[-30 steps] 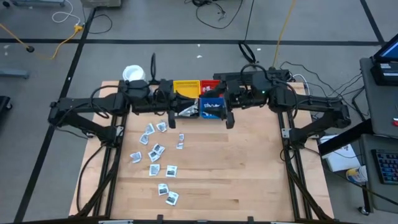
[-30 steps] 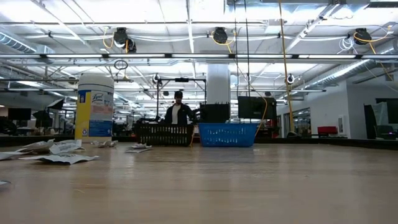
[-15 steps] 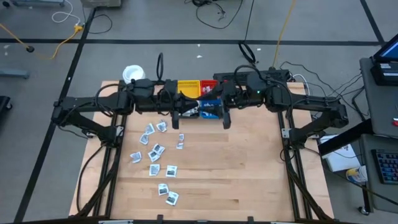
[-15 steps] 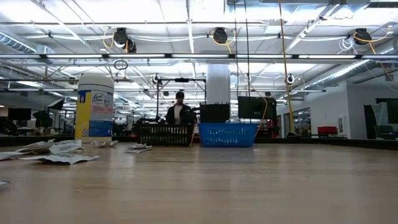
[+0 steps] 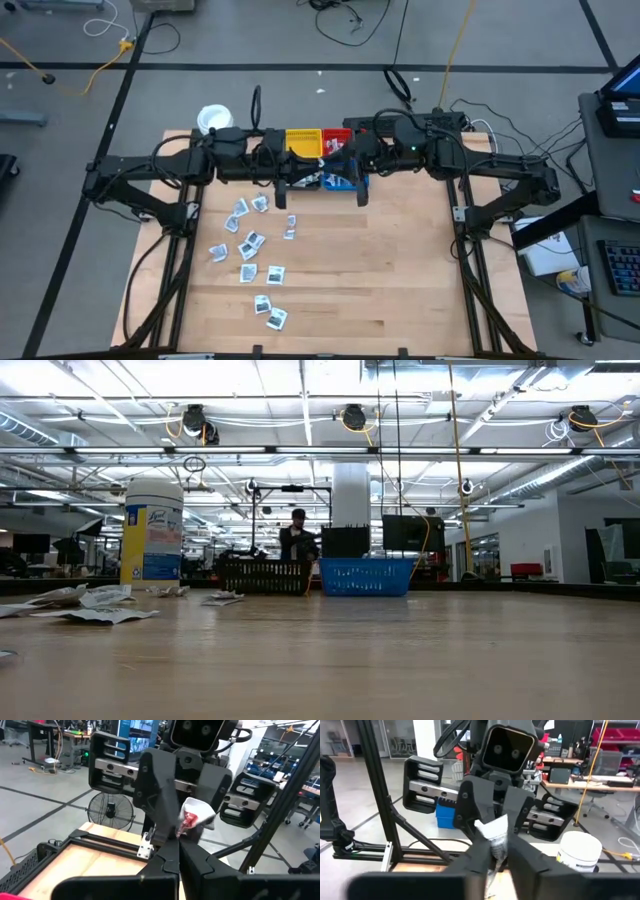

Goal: Pick & Place First Aid Supplies
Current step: Put the orange ointment pack into the red basket

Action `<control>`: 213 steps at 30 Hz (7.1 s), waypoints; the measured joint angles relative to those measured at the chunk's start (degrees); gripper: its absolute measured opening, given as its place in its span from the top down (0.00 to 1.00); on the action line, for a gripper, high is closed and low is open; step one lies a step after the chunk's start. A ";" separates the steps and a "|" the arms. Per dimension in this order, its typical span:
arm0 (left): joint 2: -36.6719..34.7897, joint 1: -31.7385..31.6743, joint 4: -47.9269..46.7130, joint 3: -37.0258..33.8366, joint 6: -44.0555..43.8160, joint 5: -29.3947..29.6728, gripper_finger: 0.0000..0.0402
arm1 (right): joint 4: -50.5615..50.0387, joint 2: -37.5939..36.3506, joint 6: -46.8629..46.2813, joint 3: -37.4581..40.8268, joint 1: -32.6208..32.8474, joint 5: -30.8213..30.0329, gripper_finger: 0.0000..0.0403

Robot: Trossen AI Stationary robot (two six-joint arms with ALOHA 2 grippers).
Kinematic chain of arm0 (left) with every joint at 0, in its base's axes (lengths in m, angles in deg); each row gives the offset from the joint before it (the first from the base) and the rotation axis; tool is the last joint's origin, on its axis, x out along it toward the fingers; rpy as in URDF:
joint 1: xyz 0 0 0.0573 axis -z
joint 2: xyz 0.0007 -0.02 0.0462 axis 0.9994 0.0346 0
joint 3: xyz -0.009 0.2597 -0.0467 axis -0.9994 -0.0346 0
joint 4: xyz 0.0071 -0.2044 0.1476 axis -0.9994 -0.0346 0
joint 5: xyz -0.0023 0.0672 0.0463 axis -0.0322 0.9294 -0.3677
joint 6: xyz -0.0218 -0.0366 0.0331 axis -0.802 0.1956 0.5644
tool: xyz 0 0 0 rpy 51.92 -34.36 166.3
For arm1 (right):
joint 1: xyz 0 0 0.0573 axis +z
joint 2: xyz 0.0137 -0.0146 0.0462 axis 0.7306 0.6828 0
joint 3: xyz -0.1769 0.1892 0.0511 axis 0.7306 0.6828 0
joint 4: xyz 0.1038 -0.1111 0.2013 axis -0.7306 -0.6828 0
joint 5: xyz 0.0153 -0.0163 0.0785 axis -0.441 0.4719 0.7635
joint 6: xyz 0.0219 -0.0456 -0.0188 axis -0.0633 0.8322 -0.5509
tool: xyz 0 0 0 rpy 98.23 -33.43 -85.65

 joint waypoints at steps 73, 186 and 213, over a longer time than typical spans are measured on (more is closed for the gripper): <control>-9.20 -6.66 -18.66 0.02 -8.07 -5.64 0.53 | -39.83 32.04 40.23 -12.76 -30.86 -7.14 1.00; 12.77 -27.91 -40.11 -27.72 -64.11 1.28 0.53 | -8.22 -5.88 11.55 5.75 -10.47 8.25 0.46; 11.41 -27.00 -37.17 -27.85 -60.38 0.45 0.99 | -6.87 -5.90 12.63 5.75 -10.49 8.07 0.48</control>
